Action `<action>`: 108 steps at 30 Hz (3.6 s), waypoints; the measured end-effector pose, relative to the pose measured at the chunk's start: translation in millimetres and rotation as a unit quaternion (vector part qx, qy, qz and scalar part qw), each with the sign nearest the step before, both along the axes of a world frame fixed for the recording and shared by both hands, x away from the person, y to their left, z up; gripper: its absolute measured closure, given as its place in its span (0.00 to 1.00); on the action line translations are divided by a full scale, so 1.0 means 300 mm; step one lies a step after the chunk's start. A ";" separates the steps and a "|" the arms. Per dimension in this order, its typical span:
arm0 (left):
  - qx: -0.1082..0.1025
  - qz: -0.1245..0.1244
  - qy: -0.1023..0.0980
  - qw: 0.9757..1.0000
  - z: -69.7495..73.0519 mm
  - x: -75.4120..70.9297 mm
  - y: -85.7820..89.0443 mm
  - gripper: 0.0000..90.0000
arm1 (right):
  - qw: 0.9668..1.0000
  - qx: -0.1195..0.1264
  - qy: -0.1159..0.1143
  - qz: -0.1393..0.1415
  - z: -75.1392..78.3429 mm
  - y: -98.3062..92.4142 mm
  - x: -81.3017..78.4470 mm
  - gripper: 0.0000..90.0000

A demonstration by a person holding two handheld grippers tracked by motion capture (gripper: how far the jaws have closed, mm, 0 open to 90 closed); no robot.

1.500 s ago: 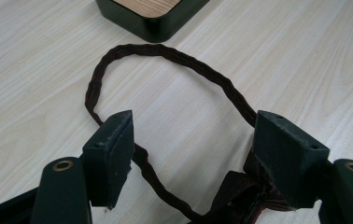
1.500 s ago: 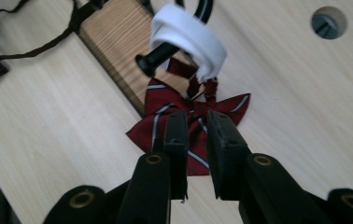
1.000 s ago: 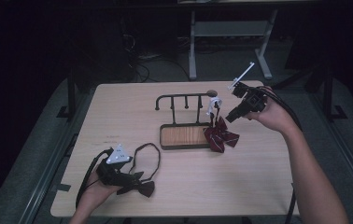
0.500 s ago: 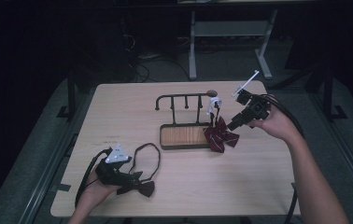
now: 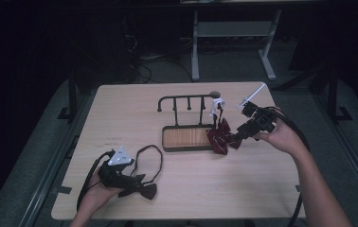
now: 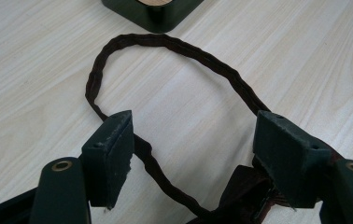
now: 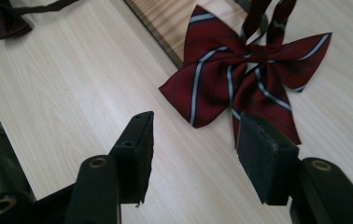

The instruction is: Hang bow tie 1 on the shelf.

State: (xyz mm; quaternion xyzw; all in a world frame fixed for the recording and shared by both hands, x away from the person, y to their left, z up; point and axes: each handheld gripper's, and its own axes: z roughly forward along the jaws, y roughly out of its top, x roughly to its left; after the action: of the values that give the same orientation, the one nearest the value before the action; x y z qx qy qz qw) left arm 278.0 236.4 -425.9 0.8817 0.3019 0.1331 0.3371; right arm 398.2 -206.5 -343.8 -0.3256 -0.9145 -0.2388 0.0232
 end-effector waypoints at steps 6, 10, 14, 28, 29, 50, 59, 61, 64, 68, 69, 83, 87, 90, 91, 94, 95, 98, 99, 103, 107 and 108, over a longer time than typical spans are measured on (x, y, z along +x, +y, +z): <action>0.000 -0.001 0.002 1.000 -0.002 0.001 -0.002 0.33 | 1.000 0.011 -0.003 0.003 -0.026 -0.005 -0.038 0.50; 0.001 -0.002 -0.001 1.000 -0.001 0.002 -0.005 0.33 | 1.000 0.017 -0.007 0.007 -0.048 -0.004 -0.074 0.50; 0.002 -0.004 0.000 1.000 -0.001 0.005 -0.007 0.33 | 1.000 0.017 -0.008 0.007 -0.061 -0.009 -0.090 0.50; 0.000 0.002 -0.009 1.000 0.011 0.006 -0.003 0.33 | 0.999 0.037 -0.010 0.004 -0.116 -0.038 -0.165 0.49; 0.001 0.003 -0.011 1.000 0.013 0.007 -0.002 0.33 | 0.999 0.038 -0.011 0.004 -0.122 -0.039 -0.170 0.49; 0.020 -0.001 -0.030 0.999 0.131 0.082 -0.007 0.33 | 0.998 0.068 -0.015 0.001 -0.226 -0.055 -0.298 0.49; 0.026 0.004 -0.012 1.000 0.130 0.136 0.004 0.35 | 0.998 0.069 -0.010 -0.006 -0.246 -0.070 -0.298 0.49; 0.029 0.004 -0.009 1.000 0.128 0.147 0.007 0.35 | 0.998 0.068 -0.010 -0.006 -0.247 -0.071 -0.297 0.49; 0.029 0.006 -0.004 1.000 0.127 0.156 0.010 0.35 | 0.998 0.067 -0.012 -0.007 -0.247 -0.072 -0.299 0.48; 0.038 0.007 0.000 0.999 0.126 0.167 0.009 0.36 | 0.997 0.071 -0.010 -0.009 -0.253 -0.074 -0.308 0.48; 0.040 0.006 0.000 0.999 0.125 0.171 0.006 0.36 | 0.997 0.070 -0.010 -0.009 -0.258 -0.074 -0.309 0.48; 0.088 0.001 0.039 0.995 0.079 0.258 -0.039 0.46 | 0.998 0.068 -0.014 -0.003 -0.267 -0.077 -0.319 0.48; 0.099 0.001 0.052 0.994 0.064 0.277 -0.055 0.49 | 0.998 0.068 -0.018 0.001 -0.267 -0.080 -0.320 0.47; 0.105 -0.001 0.053 0.993 0.055 0.293 -0.061 0.52 | 0.998 0.069 -0.017 0.000 -0.266 -0.078 -0.322 0.47; 0.107 0.002 0.055 0.993 0.051 0.298 -0.063 0.53 | 0.997 0.069 -0.017 0.000 -0.267 -0.077 -0.323 0.47; 0.118 0.006 0.063 0.991 0.041 0.315 -0.067 0.55 | 0.998 0.068 -0.018 0.002 -0.268 -0.077 -0.322 0.47; 0.123 0.003 0.064 0.990 0.039 0.322 -0.066 0.56 | 0.997 0.069 -0.016 0.002 -0.267 -0.077 -0.321 0.47; 0.134 0.003 0.074 0.988 0.033 0.341 -0.067 0.59 | 0.997 0.072 -0.019 0.002 -0.264 -0.077 -0.320 0.47; 0.133 0.006 0.077 0.988 0.030 0.347 -0.068 0.60 | 0.997 0.071 -0.019 0.002 -0.265 -0.077 -0.320 0.47; 0.137 0.004 0.080 0.987 0.023 0.360 -0.071 0.65 | 0.997 0.072 -0.019 0.001 -0.266 -0.078 -0.323 0.47; 0.150 0.002 0.088 0.985 0.012 0.374 -0.073 0.69 | 0.997 0.074 -0.020 0.002 -0.263 -0.078 -0.323 0.48; 0.151 0.005 0.092 0.984 0.009 0.376 -0.073 0.70 | 0.997 0.073 -0.022 0.003 -0.263 -0.080 -0.323 0.48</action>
State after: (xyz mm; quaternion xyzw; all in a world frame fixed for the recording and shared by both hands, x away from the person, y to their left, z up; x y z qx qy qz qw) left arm 390.9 214.6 -423.1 0.9295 0.3121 0.0973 0.1706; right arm 301.3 -230.5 -422.6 -0.3152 -0.8960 -0.3116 0.0272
